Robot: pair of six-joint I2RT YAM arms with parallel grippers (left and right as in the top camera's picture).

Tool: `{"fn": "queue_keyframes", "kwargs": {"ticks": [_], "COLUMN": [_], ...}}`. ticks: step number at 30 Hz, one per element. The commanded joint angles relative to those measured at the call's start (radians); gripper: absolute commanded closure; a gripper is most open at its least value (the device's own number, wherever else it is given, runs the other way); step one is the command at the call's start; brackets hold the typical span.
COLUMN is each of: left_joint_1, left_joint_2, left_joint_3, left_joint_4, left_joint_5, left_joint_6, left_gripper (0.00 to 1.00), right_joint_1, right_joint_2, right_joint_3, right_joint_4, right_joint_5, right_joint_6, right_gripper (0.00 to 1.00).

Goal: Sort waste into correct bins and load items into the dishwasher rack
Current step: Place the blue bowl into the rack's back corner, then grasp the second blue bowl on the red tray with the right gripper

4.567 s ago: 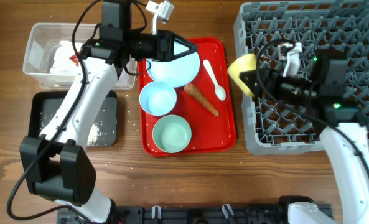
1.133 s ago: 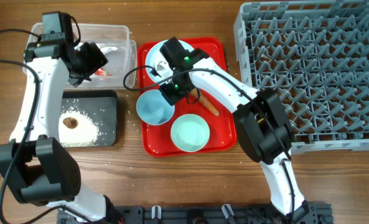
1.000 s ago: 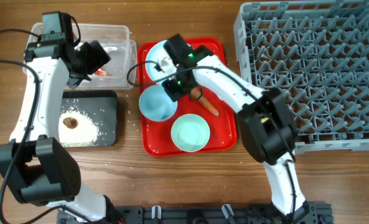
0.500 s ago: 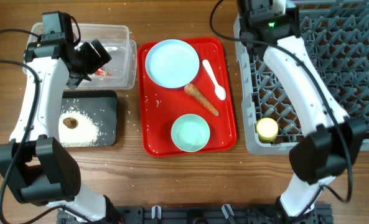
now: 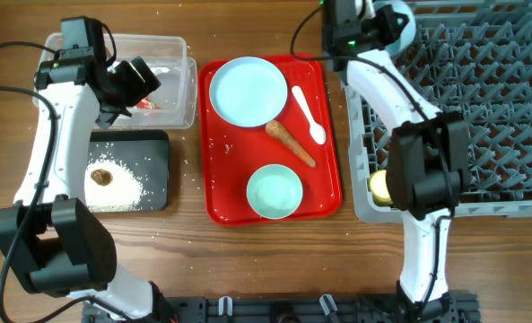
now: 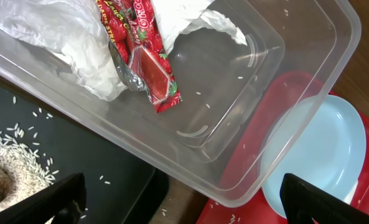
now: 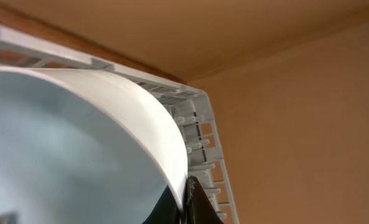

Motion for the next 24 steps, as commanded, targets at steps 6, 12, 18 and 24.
{"fn": "queue_keyframes", "kwargs": {"ticks": [6,12,18,24], "left_joint_1": [0.005,0.005,0.005,0.005], "left_joint_2": [-0.007,-0.007,-0.007,-0.007], "left_joint_3": [0.005,0.005,0.005,0.005], "left_joint_4": [0.002,0.002,0.002,0.002], "left_joint_5": [-0.006,-0.006,-0.006,-0.006], "left_joint_6": [0.002,0.002,0.002,0.002], "left_gripper": [0.0,0.0,0.0,0.0], "right_joint_1": [0.084,0.13,0.176,0.189], "right_joint_2": [0.013,0.0,-0.204,-0.307], "right_joint_3": [0.011,0.011,0.011,0.006], "right_joint_4": [-0.026,-0.036,-0.516,-0.888], "right_joint_5": [-0.095,-0.115,-0.753,-1.536], "right_joint_6": [-0.004,0.046,0.181,0.287], "right_gripper": [0.41,0.0,0.0,0.04]}}
